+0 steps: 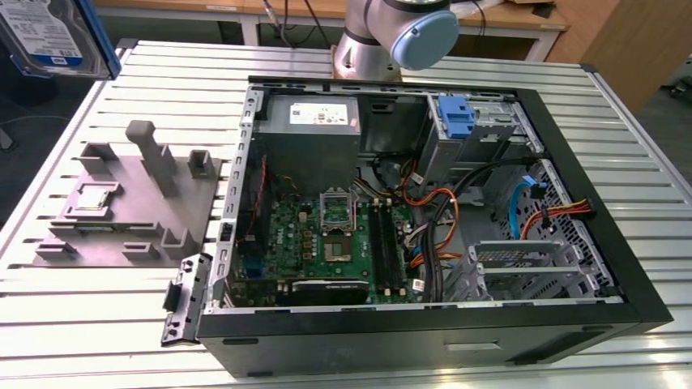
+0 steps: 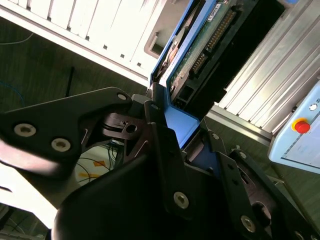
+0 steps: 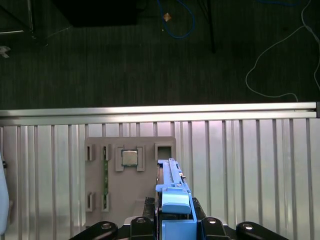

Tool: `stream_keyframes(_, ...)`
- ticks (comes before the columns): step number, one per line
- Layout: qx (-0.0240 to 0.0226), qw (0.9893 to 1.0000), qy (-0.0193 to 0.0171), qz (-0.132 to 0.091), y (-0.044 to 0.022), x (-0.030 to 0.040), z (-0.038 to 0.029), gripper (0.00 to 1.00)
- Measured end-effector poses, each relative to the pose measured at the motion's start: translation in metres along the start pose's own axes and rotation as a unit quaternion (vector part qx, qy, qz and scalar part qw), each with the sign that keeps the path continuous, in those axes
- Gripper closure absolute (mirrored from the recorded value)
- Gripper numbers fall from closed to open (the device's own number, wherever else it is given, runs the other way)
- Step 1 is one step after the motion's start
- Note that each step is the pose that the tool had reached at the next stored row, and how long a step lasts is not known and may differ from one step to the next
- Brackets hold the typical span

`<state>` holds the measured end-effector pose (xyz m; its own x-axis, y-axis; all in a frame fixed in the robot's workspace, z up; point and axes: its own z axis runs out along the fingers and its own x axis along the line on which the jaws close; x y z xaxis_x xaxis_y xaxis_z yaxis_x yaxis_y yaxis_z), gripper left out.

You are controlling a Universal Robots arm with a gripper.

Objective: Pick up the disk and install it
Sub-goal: 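Pick up the disk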

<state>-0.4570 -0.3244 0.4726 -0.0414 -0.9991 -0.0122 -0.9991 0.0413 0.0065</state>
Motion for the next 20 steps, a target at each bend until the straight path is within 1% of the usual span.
stream_keyframes(1,0.0,1.0,0.0,0.0,0.0,0.0,-0.0025,0.63)
stream_keyframes(20,0.0,1.0,0.0,0.0,0.0,-0.0001,-0.0061,0.63)
